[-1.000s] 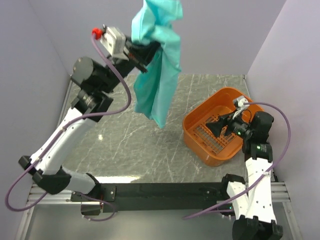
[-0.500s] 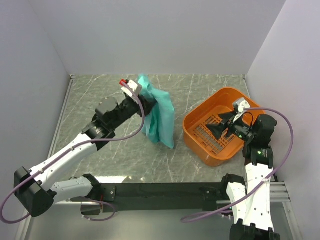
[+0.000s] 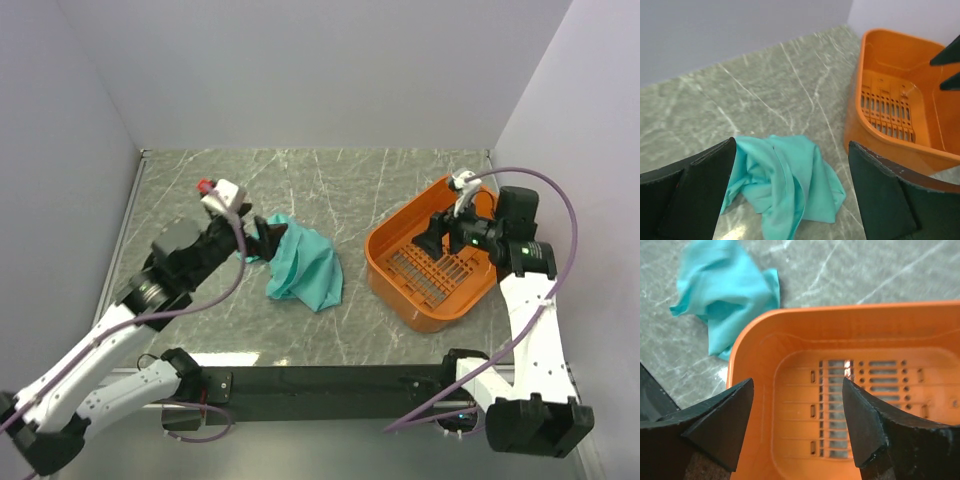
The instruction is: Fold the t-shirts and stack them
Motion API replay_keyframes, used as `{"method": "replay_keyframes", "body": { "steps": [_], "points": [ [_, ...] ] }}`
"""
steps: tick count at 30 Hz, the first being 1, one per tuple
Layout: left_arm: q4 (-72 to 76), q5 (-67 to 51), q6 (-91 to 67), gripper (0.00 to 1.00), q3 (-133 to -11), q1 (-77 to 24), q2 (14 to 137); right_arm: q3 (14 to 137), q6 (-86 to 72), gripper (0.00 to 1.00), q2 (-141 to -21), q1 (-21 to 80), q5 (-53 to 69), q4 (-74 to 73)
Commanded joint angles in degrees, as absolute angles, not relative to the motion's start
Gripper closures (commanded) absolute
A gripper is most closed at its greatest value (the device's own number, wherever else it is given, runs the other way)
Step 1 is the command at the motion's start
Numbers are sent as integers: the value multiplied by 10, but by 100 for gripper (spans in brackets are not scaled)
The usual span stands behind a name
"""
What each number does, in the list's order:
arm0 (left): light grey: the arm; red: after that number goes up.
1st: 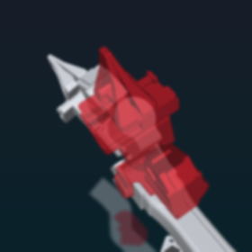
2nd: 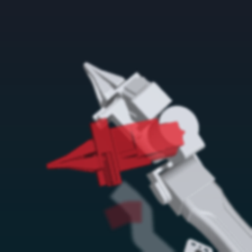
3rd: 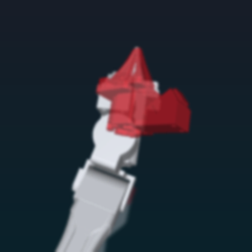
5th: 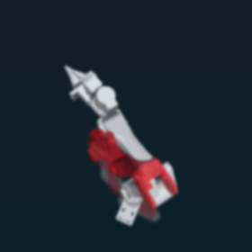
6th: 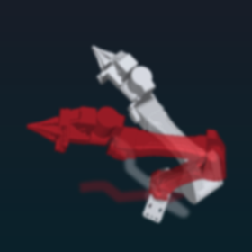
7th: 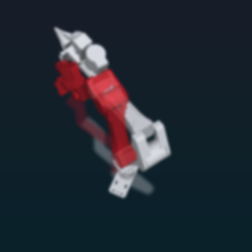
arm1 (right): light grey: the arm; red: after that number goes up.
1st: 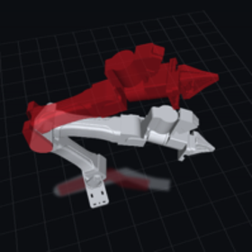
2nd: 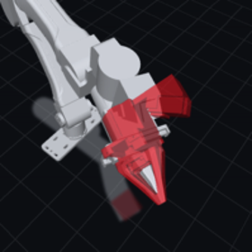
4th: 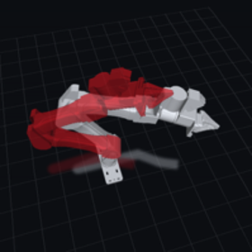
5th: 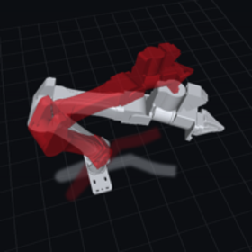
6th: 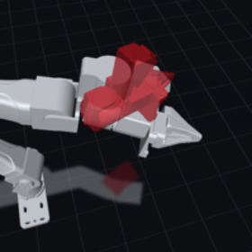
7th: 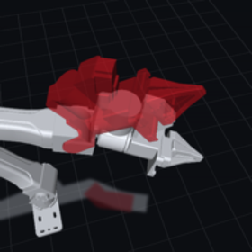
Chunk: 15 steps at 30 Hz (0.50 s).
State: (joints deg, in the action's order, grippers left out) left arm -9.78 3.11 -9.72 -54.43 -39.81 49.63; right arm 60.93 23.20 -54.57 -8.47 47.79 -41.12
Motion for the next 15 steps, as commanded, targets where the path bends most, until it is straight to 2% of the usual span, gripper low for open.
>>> {"method": "replay_keyframes", "body": {
  "steps": [1, 5, 15],
  "points": [
    [-124, 97, -67, 1, -504, -396, 436, 642, 187, 23, -569, -39, 382, -436],
    [-120, 116, -56, 1, -456, -397, 391, 649, 127, 23, -589, 38, 303, -403],
    [-111, 166, -77, 1, -353, -396, 276, 718, -56, 19, -694, 59, 222, -357]
  ]
}}
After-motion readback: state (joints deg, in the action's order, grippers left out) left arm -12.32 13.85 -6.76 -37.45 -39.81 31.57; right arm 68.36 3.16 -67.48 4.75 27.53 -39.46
